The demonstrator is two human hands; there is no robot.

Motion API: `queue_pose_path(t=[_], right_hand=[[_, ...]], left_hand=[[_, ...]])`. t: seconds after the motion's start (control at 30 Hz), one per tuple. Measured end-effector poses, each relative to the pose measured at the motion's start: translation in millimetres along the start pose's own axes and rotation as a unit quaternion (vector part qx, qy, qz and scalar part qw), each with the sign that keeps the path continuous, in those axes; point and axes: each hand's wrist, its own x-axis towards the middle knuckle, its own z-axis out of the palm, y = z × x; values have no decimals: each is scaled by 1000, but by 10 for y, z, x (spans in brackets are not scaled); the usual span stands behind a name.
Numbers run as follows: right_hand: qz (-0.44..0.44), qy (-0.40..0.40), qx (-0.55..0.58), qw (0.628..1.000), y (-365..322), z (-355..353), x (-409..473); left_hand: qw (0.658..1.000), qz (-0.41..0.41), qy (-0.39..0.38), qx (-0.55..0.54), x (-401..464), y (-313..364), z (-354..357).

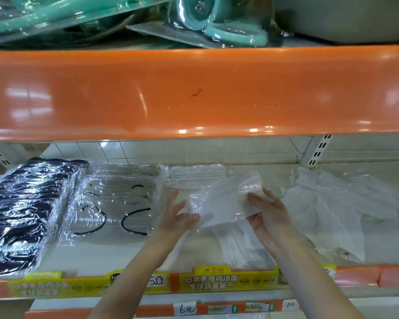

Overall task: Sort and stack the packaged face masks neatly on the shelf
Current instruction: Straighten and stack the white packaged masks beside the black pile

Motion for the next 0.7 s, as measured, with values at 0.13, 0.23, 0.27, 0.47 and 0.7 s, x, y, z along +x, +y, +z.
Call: queue_pose_path(t=[0.13,0.23,0.27,0.47,0.7], right_hand=[[-132,76,-379,913,165,-17,95],[-260,22,-597,759,230,-53,130],[-303,-15,-667,681,246,-75,162],[-251,-146,-820,494,398,-117,366],[-312,-89,-794,514,513,-122,512]], left_hand=[[984,-30,165,-65,209,-32,-63],[982,-7,185,17,386,0,-90],[983,-2,181,27,434,31,-84],[980,-22,191,44,717,75,-166],[841,144,161,496,651,-23,-186]])
